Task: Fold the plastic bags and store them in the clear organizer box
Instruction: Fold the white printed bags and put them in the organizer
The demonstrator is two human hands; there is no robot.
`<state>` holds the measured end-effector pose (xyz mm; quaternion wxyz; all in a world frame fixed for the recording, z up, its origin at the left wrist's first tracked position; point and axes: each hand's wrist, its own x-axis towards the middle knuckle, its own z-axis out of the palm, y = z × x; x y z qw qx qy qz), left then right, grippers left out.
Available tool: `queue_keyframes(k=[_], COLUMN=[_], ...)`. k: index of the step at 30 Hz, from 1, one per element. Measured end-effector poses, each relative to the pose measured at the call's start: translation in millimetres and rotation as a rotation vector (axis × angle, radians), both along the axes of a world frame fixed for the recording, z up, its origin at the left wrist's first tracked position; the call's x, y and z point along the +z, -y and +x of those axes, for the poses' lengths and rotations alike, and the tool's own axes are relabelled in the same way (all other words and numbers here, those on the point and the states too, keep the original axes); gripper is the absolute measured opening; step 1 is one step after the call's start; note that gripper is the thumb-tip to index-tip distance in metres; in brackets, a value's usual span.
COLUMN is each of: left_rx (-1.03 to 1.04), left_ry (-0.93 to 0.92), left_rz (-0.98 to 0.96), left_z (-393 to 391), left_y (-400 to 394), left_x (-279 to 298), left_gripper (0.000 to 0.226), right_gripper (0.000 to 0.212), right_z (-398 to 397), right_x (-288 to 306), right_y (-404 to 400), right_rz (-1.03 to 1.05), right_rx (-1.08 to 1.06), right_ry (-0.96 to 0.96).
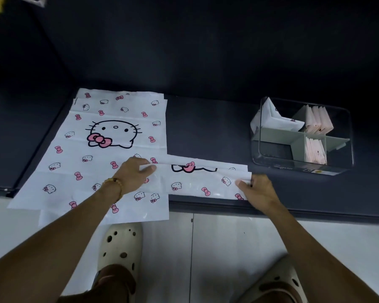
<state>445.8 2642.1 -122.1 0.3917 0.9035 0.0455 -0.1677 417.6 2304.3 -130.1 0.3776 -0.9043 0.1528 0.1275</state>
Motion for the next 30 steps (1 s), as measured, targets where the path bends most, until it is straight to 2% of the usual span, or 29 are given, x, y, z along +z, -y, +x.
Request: queue_keyframes(k=[3, 5, 7, 13, 16, 18, 20, 23, 24, 27, 30], left_rx=[0.143, 0.141, 0.097, 0.028, 0.092, 0.108, -0.020, -0.429, -0.517, -0.597, -0.634], left_ry=[0.010, 0.078, 0.145, 0.175, 0.140, 0.205, 0.386, 0.680, 0.673, 0.456, 0.389], left_rz=[0.147, 0.329, 0.454, 0.704, 0.775, 0.809, 0.774, 0.572, 0.531, 0.575, 0.656], left_z=[6, 11, 16, 25, 26, 27, 24, 8, 4, 2, 5], left_y=[12, 20, 25, 26, 24, 22, 24, 33, 34, 30, 29], left_x=[-14, -20, -23, -32, -28, -22, -20, -28, -32, -41, -52], left_gripper=[0.033, 0.036, 0.038, 0.048, 0.053, 0.051, 0.043, 0.033, 0.036, 0.063, 0.058], right_gripper=[0.032, 0.041, 0.040, 0.037, 0.038, 0.035, 0.024, 0.022, 0.023, 0.034, 0.026], right_z=[5, 8, 12, 21, 24, 23, 24, 26, 26, 26, 21], right_x=[-6, -10, -12, -15, -15, -15, -15, -14, -14, -14, -8], right_y=[-4, -4, -3, -8, -9, -11, -12, -11, -11, -11, -18], right_rz=[-0.112, -0.166, -0.200, -0.240, -0.253, -0.246, -0.256, -0.264, -0.261, -0.256, -0.295], right_rx=[-0.063, -0.089, -0.100, -0.162, -0.188, -0.188, -0.181, -0.177, -0.176, -0.187, -0.224], right_ry=[0.030, 0.051, 0.070, 0.038, 0.009, -0.007, -0.018, -0.036, -0.041, -0.061, -0.047])
